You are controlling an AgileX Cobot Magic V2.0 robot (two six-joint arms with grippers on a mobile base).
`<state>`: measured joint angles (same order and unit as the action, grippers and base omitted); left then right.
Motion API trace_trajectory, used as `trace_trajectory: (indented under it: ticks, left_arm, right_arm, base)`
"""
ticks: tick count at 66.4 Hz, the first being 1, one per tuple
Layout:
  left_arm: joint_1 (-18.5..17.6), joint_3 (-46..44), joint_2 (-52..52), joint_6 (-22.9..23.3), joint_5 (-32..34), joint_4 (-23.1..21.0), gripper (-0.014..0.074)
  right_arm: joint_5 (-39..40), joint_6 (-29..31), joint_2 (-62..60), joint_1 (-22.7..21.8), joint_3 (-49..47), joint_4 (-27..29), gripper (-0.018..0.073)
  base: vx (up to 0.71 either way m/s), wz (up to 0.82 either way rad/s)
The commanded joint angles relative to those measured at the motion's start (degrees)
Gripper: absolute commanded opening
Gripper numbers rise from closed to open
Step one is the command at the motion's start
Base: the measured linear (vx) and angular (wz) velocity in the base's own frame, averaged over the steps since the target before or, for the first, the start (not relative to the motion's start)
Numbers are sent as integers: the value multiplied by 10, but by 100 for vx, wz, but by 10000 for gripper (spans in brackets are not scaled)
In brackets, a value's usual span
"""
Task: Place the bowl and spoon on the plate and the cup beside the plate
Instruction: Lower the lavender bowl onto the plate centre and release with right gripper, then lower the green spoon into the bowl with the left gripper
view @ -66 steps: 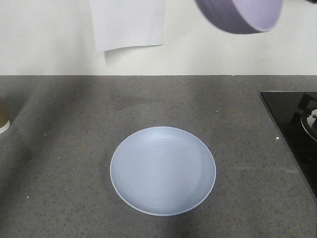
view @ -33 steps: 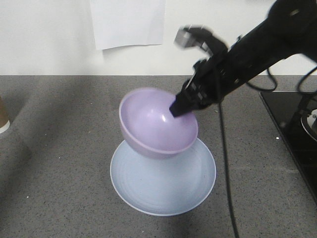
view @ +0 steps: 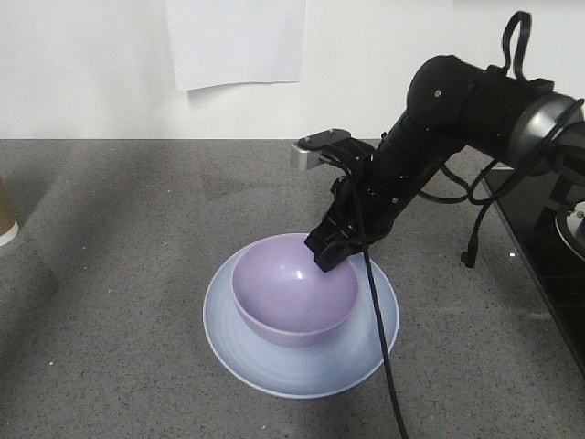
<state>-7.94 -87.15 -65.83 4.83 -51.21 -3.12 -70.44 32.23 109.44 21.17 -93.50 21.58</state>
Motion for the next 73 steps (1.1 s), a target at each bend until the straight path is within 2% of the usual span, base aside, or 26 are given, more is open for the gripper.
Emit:
trace_trajectory:
  ticks: [1,12,30,40,48,62,73]
  left_arm:
    - [0,-15,11,0,39,-6,-6]
    - [0,-15,11,0,40,-6,-6]
    - [0,-15,11,0,40,-6,-6]
    - [0,-15,11,0,40,-6,-6]
    - [0,-15,11,0,40,-6,-6]
    - [0,-15,11,0,37,-7,-6]
    - [0,-15,10,-4,16,-40,-6]
  right_arm:
    - [-21,-2,-22,-1,-17,13,57]
    - [-21,-2,-22,-1,-17,13,141]
    - [-9,-4,-22,-1,-17,12,342]
    - [19,-16,-34,-1,-20,10,402]
    - [26,-31,-53,-1,-54,-15,407]
    - [22,-62,-107,-2,-172,-85,400]
    - [30,-115,-175,-3,-240,-156,302]
  base:
    - [0,0]
    - [0,0]
    - [0,0]
    - [0,0]
    - [0,0]
    - [0,0]
    - [0,0]
